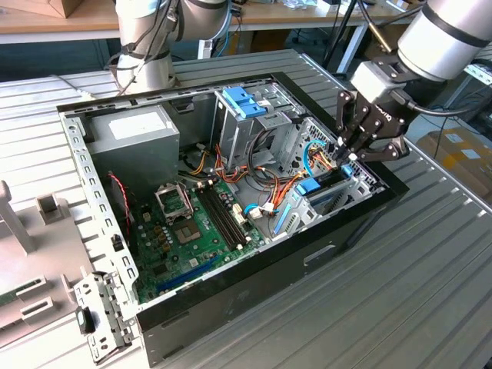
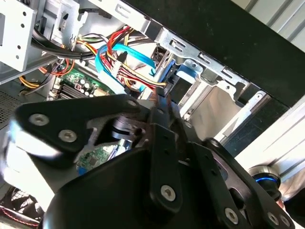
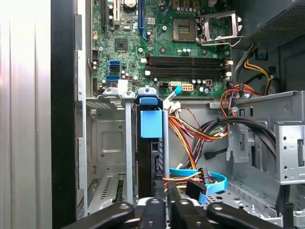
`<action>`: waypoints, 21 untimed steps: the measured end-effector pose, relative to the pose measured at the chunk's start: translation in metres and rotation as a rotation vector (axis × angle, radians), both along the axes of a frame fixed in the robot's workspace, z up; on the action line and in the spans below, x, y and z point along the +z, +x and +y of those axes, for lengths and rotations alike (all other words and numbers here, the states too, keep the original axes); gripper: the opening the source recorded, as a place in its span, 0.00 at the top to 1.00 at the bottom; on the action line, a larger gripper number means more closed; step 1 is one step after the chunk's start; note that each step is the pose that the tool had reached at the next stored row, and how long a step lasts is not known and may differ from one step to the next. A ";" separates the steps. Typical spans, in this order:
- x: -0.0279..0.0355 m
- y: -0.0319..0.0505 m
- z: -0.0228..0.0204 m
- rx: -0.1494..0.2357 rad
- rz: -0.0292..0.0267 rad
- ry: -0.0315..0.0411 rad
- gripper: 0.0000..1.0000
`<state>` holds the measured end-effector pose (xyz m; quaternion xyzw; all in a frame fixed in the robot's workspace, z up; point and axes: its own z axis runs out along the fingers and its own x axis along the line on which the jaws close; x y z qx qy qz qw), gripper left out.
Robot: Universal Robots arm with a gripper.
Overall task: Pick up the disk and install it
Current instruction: 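Insert the first disk wire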
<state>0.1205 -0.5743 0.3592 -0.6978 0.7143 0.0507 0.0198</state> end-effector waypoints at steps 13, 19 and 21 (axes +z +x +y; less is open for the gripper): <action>-0.0155 0.0001 0.0000 0.000 0.0050 0.0038 0.89; -0.0159 0.0001 -0.0003 0.000 0.0050 0.0046 0.89; -0.0131 0.0004 -0.0002 0.000 0.0049 0.0051 0.89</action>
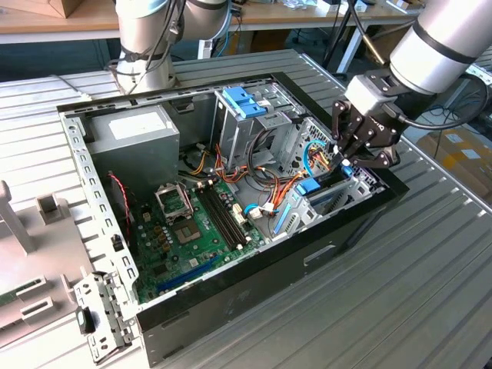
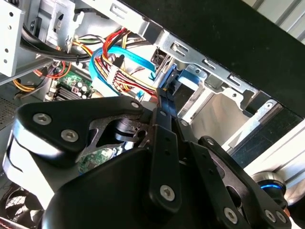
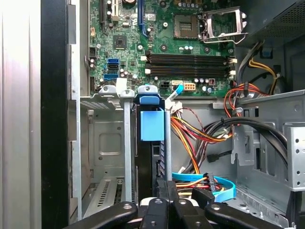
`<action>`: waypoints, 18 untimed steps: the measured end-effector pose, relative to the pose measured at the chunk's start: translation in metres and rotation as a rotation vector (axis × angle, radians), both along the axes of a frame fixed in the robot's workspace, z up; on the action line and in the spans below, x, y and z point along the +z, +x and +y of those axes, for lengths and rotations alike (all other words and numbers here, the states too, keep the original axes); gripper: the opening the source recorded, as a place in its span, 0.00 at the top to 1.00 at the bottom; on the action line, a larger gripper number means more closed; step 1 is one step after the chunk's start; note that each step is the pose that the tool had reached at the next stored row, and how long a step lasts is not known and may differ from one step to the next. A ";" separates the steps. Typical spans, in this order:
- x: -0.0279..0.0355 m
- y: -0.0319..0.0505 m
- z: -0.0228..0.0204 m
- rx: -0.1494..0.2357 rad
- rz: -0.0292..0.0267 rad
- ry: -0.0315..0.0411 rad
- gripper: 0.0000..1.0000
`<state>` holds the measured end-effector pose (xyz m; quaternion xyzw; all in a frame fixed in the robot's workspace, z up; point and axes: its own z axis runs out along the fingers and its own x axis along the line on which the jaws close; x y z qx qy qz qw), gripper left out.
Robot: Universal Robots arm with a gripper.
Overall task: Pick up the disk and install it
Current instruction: 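Insert the first disk wire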
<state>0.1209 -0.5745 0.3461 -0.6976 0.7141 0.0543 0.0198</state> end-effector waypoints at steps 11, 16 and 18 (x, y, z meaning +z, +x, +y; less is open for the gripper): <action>0.0124 0.0137 0.0000 0.000 0.0012 -0.0008 0.89; 0.0171 0.0195 0.0000 0.000 0.0021 -0.0008 0.89; 0.0202 0.0233 0.0000 0.000 0.0029 -0.0008 0.89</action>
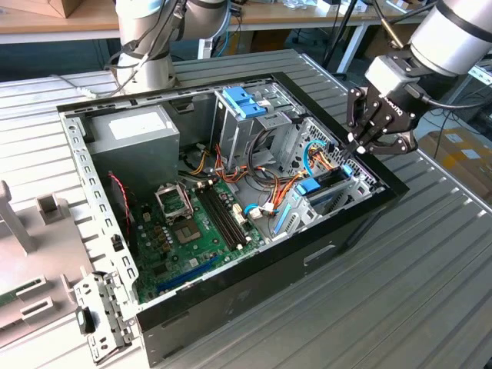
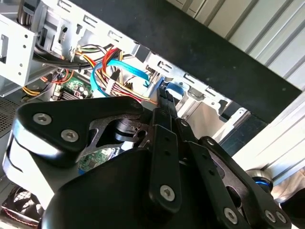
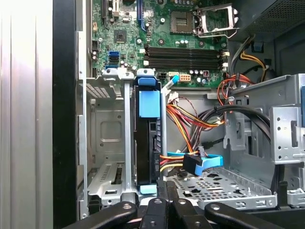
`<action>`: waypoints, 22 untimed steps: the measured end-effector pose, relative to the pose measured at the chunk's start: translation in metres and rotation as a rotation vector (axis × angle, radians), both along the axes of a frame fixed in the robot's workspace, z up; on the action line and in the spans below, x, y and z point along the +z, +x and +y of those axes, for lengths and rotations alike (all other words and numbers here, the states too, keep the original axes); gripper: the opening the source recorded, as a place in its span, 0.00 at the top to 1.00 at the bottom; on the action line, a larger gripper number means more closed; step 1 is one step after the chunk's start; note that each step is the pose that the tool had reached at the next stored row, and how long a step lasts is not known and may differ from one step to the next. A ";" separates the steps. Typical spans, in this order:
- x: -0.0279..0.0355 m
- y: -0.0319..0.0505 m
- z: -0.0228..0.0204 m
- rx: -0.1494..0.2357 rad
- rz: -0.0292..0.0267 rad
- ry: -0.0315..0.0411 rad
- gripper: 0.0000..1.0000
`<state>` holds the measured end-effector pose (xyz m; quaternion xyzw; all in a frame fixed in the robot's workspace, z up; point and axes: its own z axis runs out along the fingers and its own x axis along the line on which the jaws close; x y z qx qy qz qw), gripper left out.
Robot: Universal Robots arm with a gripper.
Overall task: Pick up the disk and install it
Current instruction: 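Insert the first disk wire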
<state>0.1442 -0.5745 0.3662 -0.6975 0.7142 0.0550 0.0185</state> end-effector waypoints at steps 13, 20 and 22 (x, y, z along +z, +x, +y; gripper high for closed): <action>0.0090 0.0126 0.0000 0.000 0.0044 0.0000 0.89; 0.0107 0.0134 0.0000 0.000 0.0044 0.0000 0.89; 0.0107 0.0134 0.0000 0.000 0.0044 -0.0001 0.89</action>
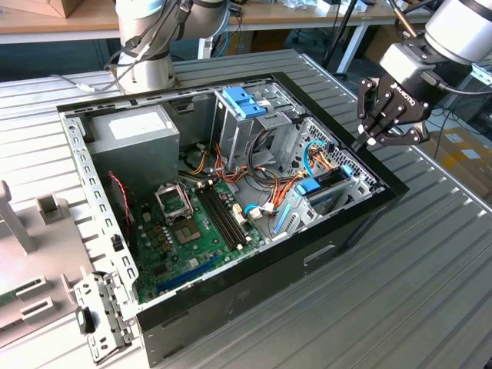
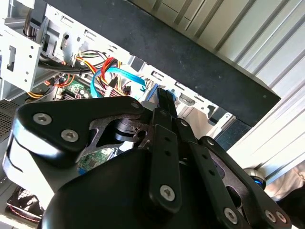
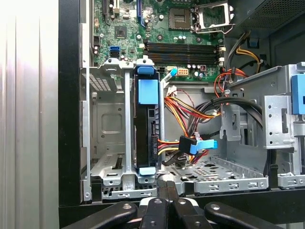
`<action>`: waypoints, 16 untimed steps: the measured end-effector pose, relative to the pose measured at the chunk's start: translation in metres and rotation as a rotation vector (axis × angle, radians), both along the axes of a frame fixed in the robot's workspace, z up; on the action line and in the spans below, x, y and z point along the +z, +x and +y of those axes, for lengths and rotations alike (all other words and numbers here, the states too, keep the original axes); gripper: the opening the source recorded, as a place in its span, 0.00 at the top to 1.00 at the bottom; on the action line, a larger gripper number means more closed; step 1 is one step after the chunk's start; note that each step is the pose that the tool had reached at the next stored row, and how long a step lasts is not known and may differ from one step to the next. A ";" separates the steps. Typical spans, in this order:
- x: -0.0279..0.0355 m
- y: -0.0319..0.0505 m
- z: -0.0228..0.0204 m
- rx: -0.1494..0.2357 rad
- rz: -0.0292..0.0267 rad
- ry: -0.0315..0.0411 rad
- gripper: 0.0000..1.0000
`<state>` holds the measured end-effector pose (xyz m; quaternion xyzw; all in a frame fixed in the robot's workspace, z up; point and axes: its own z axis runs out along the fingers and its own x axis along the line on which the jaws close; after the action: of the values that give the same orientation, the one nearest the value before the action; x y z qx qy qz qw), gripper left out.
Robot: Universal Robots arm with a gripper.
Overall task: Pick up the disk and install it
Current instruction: 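Insert the first disk wire, then insert the second disk wire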
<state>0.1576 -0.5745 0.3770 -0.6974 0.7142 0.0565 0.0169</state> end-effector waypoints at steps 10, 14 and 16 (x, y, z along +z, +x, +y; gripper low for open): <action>0.0000 0.0001 0.0000 0.000 0.0000 0.0001 0.83; 0.0000 0.0002 0.0000 0.000 0.0000 0.0000 0.70; 0.0000 0.0002 0.0000 0.000 0.0000 0.0001 0.64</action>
<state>0.1578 -0.5745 0.3769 -0.6974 0.7142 0.0565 0.0169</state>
